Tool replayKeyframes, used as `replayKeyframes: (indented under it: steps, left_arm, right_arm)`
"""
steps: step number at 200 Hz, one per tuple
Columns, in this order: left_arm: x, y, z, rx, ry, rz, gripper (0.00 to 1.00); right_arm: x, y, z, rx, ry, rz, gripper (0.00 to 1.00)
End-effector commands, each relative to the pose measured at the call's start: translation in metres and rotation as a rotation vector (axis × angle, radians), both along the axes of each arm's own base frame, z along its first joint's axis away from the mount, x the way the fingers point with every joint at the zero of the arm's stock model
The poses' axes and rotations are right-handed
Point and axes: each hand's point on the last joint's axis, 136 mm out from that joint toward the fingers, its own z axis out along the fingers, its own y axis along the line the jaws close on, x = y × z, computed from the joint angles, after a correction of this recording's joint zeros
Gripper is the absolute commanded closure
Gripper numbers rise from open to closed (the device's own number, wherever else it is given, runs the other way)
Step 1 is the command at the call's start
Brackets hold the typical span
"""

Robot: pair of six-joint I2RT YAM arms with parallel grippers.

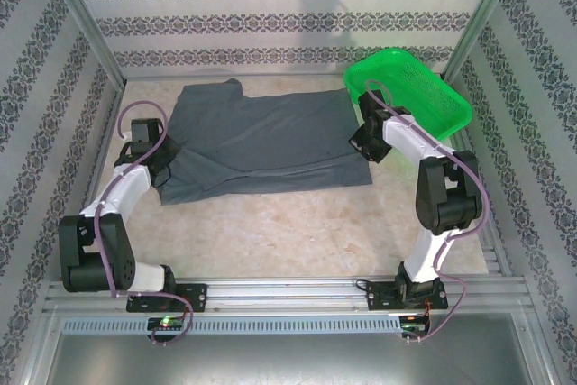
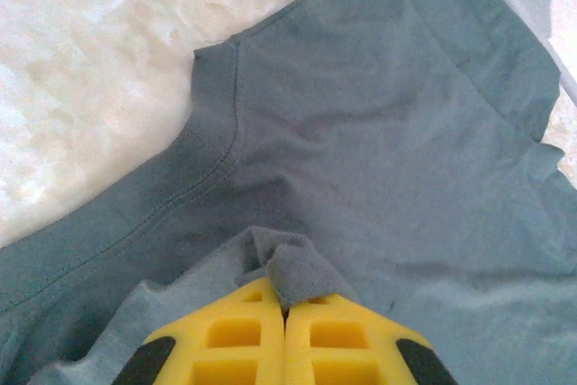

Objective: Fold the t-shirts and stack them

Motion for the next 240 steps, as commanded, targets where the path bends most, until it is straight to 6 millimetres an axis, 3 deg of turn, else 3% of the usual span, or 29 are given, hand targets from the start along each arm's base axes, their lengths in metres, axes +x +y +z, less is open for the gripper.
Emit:
replayKeyframes:
  steps: [1,232,240]
  left_arm:
    - [0.017,0.008,0.015,0.022,-0.064,-0.01,1.0]
    - [0.071,0.011,0.006,0.007,-0.07,-0.075,1.0]
    - [0.071,0.011,0.006,0.008,-0.062,-0.075,0.91]
  right_arm:
    - [0.008,-0.006,0.001,-0.024,-0.003,-0.029,1.0]
    - [0.027,-0.006,-0.018,-0.036,0.044,-0.048,1.0]
    - [0.027,-0.008,-0.017,-0.037,0.046,-0.051,0.98]
